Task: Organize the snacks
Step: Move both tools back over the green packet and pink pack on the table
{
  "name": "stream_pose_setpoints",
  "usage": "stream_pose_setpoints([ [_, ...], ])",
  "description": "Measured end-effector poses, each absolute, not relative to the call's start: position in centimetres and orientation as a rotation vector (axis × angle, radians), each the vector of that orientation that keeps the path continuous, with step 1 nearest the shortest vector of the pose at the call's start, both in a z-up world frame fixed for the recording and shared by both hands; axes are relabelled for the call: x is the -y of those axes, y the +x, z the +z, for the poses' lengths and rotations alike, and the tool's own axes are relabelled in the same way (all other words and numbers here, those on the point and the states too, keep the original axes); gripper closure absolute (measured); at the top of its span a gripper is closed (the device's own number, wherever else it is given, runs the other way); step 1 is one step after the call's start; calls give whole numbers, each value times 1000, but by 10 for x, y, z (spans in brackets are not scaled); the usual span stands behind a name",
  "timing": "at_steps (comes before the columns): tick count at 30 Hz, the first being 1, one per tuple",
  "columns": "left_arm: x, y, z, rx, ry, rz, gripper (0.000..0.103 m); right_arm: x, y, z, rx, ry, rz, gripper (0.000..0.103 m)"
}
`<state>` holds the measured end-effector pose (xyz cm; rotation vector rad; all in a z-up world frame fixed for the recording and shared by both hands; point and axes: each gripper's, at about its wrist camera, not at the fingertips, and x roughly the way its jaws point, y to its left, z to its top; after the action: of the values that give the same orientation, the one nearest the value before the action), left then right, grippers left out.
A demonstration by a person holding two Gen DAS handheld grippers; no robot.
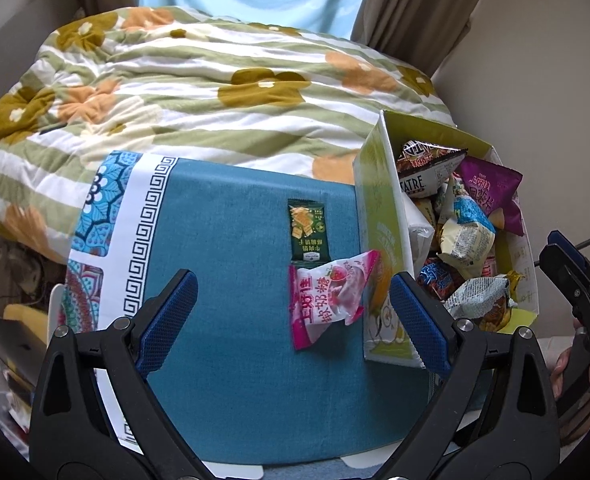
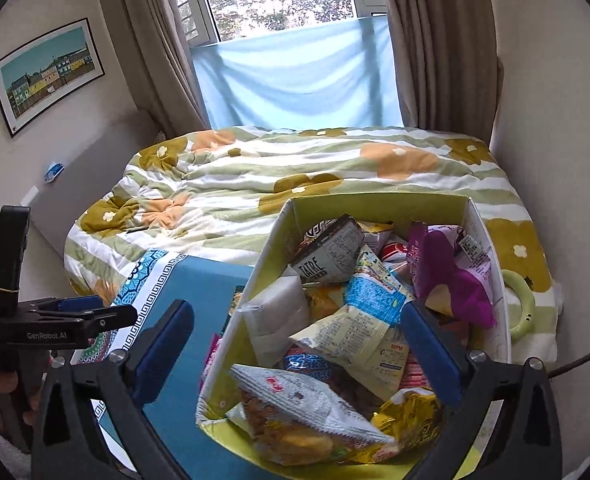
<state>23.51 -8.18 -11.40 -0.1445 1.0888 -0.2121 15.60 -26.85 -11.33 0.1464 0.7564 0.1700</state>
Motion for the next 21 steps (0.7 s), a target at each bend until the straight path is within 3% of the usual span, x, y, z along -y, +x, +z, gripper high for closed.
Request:
stream_pose_setpoints([
  [21,-7,293,-153,-1180,21,-440,7,124,119,-167,-851,252,-209,0],
])
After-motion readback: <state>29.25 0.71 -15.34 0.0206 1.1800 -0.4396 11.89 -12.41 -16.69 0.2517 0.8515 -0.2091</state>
